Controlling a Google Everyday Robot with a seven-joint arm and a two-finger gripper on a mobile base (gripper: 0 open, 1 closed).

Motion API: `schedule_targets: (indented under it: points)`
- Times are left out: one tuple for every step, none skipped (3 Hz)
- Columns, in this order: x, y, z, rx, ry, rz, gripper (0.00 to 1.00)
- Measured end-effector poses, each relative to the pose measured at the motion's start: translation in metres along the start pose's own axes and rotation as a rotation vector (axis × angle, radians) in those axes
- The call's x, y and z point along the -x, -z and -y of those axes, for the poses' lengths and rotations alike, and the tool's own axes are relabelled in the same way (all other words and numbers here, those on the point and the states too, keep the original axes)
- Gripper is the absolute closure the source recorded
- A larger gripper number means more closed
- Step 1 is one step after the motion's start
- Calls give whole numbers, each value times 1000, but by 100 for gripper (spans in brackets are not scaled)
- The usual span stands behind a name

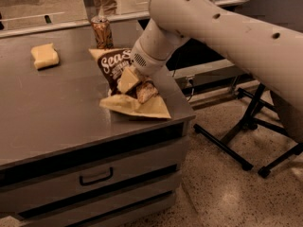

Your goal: Pick brown chip bag

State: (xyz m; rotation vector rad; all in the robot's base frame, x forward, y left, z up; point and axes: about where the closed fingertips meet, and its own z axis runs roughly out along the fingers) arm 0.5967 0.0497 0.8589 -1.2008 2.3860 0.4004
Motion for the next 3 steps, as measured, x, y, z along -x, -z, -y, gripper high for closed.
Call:
schedule_targets:
  points:
    - [13,30,1,26,8,87,96]
    - [35,78,-5,43,58,183,100]
    - [43,104,-11,53,87,225,100]
